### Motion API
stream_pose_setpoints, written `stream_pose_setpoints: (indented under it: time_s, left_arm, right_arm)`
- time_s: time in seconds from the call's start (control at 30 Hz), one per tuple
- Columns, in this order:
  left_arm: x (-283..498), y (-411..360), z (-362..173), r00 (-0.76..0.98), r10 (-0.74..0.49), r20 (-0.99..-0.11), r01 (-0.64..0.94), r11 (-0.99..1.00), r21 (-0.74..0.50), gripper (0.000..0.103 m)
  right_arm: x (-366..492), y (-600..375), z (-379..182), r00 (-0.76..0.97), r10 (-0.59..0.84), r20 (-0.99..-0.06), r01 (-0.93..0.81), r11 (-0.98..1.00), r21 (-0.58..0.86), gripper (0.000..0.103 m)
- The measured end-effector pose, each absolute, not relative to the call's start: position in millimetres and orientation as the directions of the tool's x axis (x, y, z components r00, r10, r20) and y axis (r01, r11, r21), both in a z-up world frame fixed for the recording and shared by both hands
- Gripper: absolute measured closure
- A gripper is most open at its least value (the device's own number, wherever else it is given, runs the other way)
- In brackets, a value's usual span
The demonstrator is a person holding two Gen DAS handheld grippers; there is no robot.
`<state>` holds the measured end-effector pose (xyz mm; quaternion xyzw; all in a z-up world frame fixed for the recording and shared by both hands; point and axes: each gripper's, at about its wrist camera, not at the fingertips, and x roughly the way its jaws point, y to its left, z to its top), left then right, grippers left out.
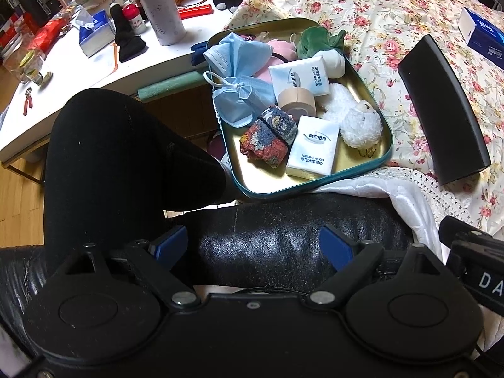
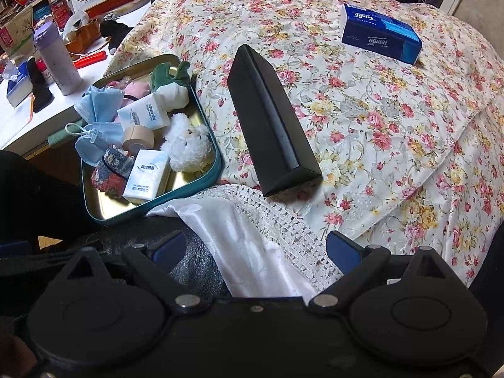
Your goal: Organize soft objects
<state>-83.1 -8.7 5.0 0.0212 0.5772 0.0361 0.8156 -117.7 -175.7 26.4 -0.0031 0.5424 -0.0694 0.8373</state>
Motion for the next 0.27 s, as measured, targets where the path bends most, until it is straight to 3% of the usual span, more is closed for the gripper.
stream_pose_setpoints:
  time_s: [0.27]
  left_arm:
    - [-84.4,-7.9,4.2,0.338,0.098,-0.936,-0.034,0.995,0.092,0.014]
  right_arm:
    - [-118.5,-172.9,25.7,0.400,-0.122,-0.908,0.105,0.991,-0.086,0.007]
